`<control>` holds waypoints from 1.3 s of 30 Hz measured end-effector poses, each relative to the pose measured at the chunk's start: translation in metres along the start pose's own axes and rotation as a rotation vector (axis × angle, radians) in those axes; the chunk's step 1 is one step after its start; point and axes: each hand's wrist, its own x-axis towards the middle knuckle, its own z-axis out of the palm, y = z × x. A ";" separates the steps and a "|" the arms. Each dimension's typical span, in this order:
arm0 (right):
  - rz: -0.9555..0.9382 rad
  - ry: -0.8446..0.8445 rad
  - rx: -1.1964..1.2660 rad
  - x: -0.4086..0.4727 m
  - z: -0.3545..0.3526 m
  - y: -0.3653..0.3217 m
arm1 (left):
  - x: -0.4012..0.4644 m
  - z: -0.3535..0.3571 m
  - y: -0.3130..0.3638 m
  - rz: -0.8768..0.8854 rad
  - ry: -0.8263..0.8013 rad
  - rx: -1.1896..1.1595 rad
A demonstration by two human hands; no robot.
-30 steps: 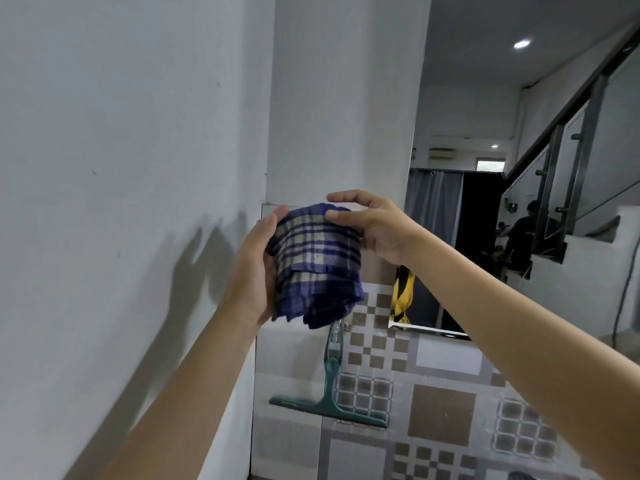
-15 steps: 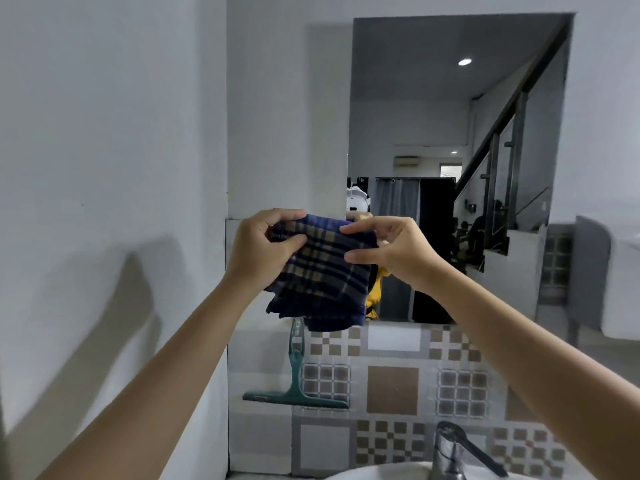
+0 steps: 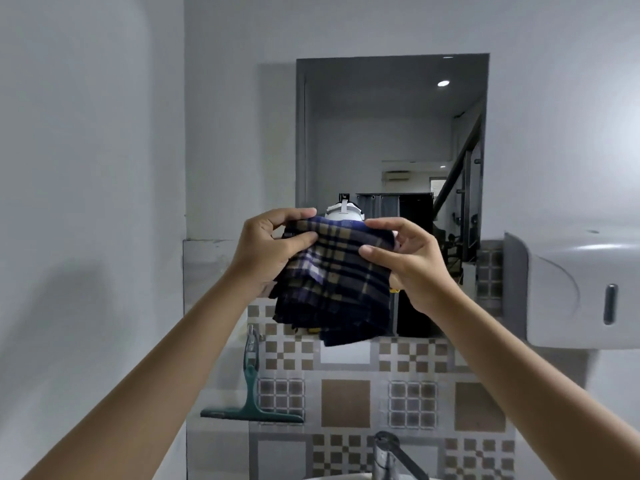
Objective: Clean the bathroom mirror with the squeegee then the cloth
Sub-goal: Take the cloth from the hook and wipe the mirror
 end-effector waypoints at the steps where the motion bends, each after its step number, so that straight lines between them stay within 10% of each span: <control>1: 0.013 0.004 0.046 -0.006 -0.006 0.001 | 0.000 0.009 0.003 -0.023 -0.006 -0.031; 16: 0.052 -0.086 -0.020 -0.068 -0.071 0.036 | 0.022 0.107 0.020 -0.407 -0.212 -0.007; 23: 0.129 0.137 0.201 -0.039 -0.090 0.013 | 0.035 0.111 0.004 -0.383 -0.386 -0.121; 30: 0.105 0.143 0.297 0.039 -0.099 -0.021 | 0.095 0.133 0.015 -0.309 -0.204 -0.154; 39: -0.295 0.330 -1.147 0.213 -0.157 -0.080 | 0.168 0.076 -0.032 -0.013 0.034 0.648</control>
